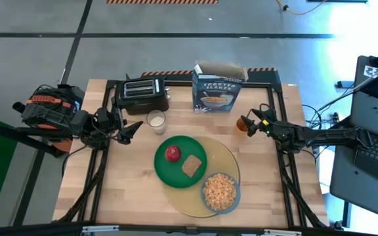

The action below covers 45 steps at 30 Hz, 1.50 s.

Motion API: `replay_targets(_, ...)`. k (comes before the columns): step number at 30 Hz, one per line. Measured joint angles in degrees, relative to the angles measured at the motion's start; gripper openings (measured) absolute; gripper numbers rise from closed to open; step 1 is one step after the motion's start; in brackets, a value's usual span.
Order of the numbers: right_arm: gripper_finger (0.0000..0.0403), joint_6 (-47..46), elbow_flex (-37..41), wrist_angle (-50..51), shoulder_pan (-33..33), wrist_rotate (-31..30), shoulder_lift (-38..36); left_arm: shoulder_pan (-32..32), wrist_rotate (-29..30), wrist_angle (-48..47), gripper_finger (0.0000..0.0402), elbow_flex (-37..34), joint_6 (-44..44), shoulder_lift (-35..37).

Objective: Arrange a breakfast setting
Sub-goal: Put the gold spoon between the green plate and the blue bowl

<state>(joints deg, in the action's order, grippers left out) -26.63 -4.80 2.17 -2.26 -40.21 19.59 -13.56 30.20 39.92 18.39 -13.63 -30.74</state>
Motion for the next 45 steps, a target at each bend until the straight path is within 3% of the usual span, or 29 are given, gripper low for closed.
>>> replay_targets(12,0.0195,9.1,0.0,-2.6,0.0,4.5,0.2,0.0,0.0,0.0,0.0397,0.0,0.0,0.0)
replay_targets(20,0.0148,11.4,0.0,-2.5,0.0,5.7,0.2,0.0,0.0,0.0,0.0397,0.0,0.0,0.0)
replay_targets(27,0.0147,14.5,0.0,-2.0,0.0,3.6,0.2,0.0,0.0,0.0,0.0397,0.0,0.0,0.0)
replay_targets(38,0.0208,17.7,0.0,-2.1,0.0,1.7,0.2,0.1,0.0,0.0,0.0397,0.0,0.0,0.0)
replay_targets(45,0.0213,19.7,0.0,-2.1,0.0,2.1,0.2,0.1,0.0,0.0,0.0397,0.0,0.0,0.0)
